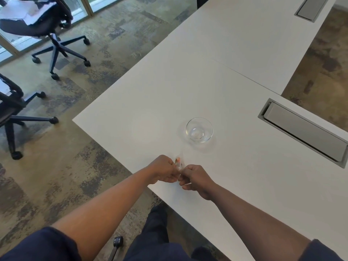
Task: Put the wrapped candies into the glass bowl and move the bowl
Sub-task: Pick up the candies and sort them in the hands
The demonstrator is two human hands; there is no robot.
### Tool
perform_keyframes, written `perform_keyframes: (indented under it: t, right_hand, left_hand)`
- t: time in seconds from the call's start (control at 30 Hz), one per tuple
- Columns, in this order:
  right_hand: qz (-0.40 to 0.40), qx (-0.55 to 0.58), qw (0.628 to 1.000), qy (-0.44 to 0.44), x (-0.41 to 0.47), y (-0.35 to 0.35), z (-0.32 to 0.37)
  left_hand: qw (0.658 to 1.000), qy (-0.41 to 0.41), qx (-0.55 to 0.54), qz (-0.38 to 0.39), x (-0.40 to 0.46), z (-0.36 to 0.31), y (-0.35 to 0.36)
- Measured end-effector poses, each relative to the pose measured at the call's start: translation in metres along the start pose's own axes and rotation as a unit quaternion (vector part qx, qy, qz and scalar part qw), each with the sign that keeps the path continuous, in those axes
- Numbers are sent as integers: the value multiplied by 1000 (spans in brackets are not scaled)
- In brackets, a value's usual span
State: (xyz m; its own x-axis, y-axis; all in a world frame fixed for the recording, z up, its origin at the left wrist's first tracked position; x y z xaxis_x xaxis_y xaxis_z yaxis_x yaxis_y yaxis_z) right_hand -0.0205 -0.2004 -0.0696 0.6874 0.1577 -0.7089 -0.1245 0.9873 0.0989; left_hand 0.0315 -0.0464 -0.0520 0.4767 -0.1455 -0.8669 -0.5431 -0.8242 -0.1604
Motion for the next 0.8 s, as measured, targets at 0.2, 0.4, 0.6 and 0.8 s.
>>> perform_keyframes:
  t: [0.2, 0.4, 0.6, 0.8]
  right_hand:
    - [57, -25, 997, 38, -2, 4, 1]
    - [48, 2, 999, 11, 1, 4, 6]
    - [21, -22, 999, -27, 3, 6, 8]
    - [-20, -69, 995, -63, 3, 8, 11]
  left_hand:
    - [998, 31, 54, -11, -3, -5, 2]
    - [1000, 20, -3, -13, -5, -1, -4]
    - [997, 26, -36, -60, -6, 1, -2]
    - [991, 54, 1, -123, -8, -5, -1]
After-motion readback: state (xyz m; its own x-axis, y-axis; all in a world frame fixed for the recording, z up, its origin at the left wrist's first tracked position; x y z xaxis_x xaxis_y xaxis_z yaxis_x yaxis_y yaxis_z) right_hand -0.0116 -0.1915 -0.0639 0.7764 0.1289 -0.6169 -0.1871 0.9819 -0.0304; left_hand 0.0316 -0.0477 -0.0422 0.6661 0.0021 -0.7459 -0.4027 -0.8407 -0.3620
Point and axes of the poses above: each hand's wrist, its own x-axis towards the middle knuckle, its own y-axis out of the palm, z = x × y, the point moved 4 cm from there along x, towards the middle knuckle, and after that the axes turned 4 degrees about -y, right-handed, at the moved point
